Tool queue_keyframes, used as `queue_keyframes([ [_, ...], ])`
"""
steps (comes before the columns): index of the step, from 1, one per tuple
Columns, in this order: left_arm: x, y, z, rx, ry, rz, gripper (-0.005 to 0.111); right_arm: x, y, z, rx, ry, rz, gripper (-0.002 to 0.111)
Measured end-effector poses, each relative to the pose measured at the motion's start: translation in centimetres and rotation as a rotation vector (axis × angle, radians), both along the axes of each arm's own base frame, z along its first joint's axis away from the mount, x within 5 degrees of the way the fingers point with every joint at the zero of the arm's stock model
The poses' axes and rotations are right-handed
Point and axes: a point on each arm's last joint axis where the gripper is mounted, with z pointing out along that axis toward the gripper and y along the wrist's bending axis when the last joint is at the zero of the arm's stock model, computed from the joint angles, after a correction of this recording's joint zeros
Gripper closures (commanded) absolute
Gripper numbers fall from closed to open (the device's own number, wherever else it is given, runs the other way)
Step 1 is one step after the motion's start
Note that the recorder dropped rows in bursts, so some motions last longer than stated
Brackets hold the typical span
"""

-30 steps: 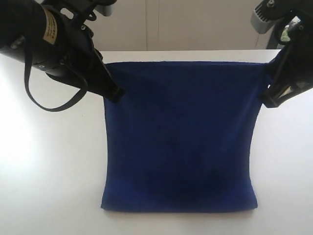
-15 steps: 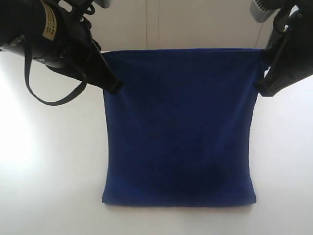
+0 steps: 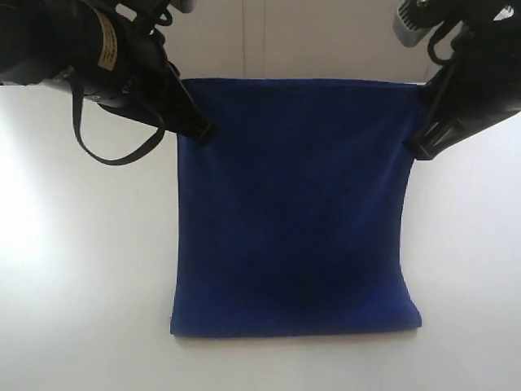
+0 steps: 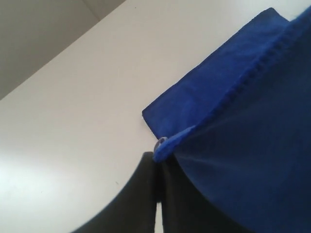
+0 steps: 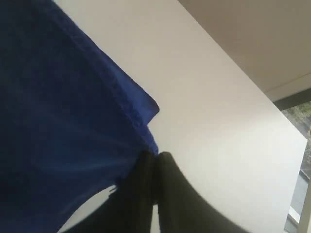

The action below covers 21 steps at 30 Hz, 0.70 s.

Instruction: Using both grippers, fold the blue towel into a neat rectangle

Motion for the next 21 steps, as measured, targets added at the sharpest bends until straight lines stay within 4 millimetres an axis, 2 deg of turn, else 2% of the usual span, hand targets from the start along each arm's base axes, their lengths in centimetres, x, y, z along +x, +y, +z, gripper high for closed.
queue_keyframes([
  [10, 0.7, -0.6, -0.9, 0.035, -0.009, -0.012, 0.107, 1.0, 0.4, -0.9, -0.022, 0.008, 0.003, 0.108],
  [16, 1.0, -0.8, 0.1, 0.021, -0.039, -0.013, 0.107, 1.3, 0.4, 0.2, -0.014, -0.026, -0.001, 0.108],
  [21, 1.5, -0.8, 0.1, 0.034, -0.054, -0.008, 0.107, 1.5, 0.5, -0.1, -0.018, -0.017, -0.002, 0.108],
])
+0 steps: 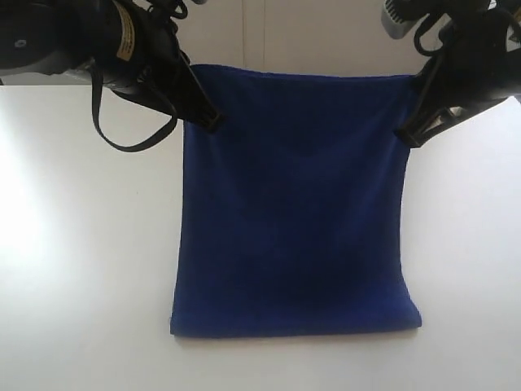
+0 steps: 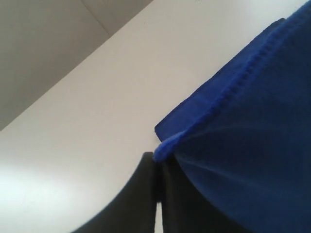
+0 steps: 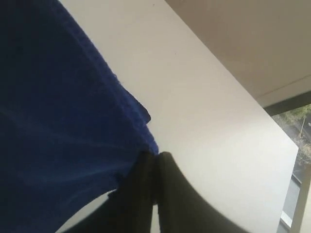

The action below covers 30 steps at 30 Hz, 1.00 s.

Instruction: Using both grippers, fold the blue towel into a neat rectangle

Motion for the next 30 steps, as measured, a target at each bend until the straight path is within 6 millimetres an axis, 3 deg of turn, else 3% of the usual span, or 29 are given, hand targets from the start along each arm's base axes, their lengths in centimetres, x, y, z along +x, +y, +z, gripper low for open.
queue_keyframes([
  [11, 2.0, -0.8, -2.3, 0.016, 0.022, -0.003, 0.107, 2.0, 0.6, -2.5, -0.071, 0.057, -0.005, 0.108],
  [24, 4.2, 0.2, -2.9, -0.031, 0.009, 0.04, 0.107, 2.8, 0.6, -1.4, -0.089, 0.007, -0.02, 0.108],
  [30, 5.4, -0.3, -4.7, -0.021, 0.036, 0.042, 0.107, 4.0, 1.1, -3.1, -0.113, 0.046, -0.011, 0.108],
])
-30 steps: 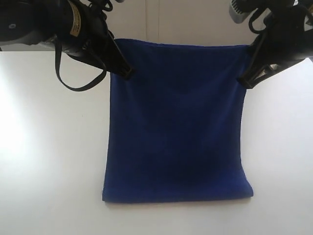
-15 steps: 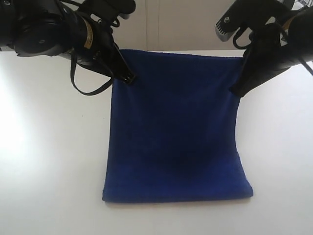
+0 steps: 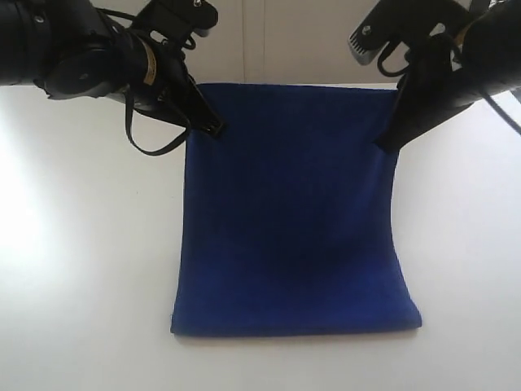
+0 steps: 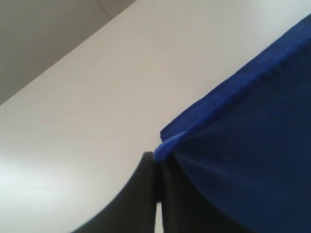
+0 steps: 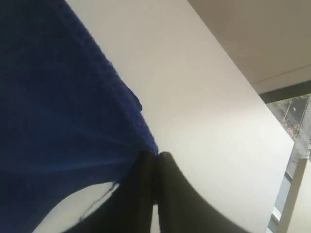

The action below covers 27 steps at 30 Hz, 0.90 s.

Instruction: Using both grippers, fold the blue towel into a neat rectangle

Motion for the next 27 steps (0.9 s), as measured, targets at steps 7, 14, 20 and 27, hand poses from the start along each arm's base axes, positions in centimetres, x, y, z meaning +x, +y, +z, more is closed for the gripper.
queue_keyframes([
  [7, 1.4, -0.1, -1.7, -0.001, 0.017, 0.003, 0.107, 1.7, 0.8, -2.5, -0.013, 0.029, -0.002, 0.108],
  [14, 3.3, 0.7, -2.8, -0.048, -0.001, 0.01, 0.107, 3.2, 1.0, -4.6, -0.014, 0.042, -0.015, 0.108],
  [20, 4.5, 0.7, -4.3, -0.079, -0.002, -0.001, 0.107, 4.3, 0.6, -5.8, -0.004, 0.04, -0.022, 0.108],
  [27, 4.8, 0.2, -4.5, -0.104, -0.013, -0.022, 0.107, 5.3, 0.2, -4.6, -0.035, 0.019, -0.046, 0.108],
])
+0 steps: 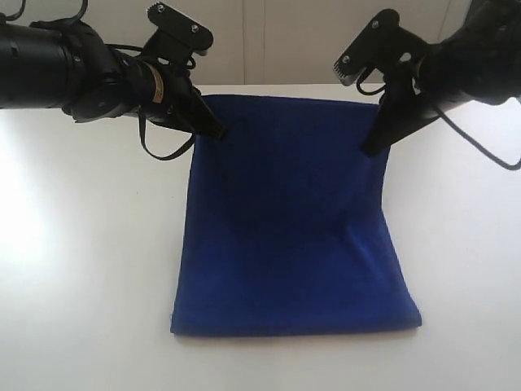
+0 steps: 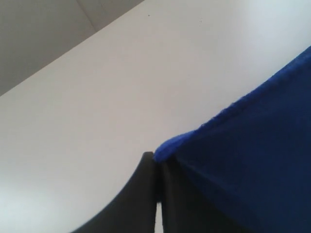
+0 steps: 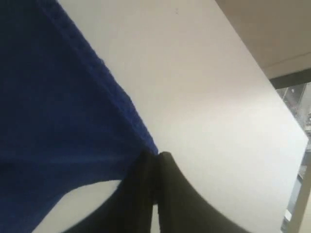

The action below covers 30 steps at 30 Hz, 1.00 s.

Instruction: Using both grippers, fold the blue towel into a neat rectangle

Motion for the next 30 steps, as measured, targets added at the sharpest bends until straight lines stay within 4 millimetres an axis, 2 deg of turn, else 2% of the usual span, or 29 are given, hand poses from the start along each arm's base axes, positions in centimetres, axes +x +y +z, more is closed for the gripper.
queue_keyframes([
  [3, 0.0, -0.1, 0.1, -0.01, -0.008, -0.008, 0.107, 0.2, -0.1, 1.3, -0.001, -0.026, -0.012, 0.108],
  [6, 0.3, -0.3, -0.4, -0.017, -0.008, -0.018, 0.107, 0.4, -0.1, 1.7, -0.01, -0.029, -0.017, 0.108],
  [14, 1.6, 0.0, -2.1, -0.046, 0.008, -0.005, 0.107, 1.6, 0.3, -1.5, -0.054, 0.042, -0.007, 0.108],
  [17, 2.9, 0.3, -2.5, -0.069, 0.004, 0.015, 0.107, 2.3, 0.3, -2.8, -0.049, 0.053, -0.006, 0.108],
  [25, 4.5, -0.8, -3.0, -0.099, -0.021, -0.003, 0.107, 3.5, -0.9, -2.8, -0.032, 0.027, -0.037, 0.108],
  [30, 4.8, -0.9, -4.1, -0.087, 0.002, 0.0, 0.107, 4.0, -1.3, -2.9, -0.033, 0.03, -0.052, 0.108],
])
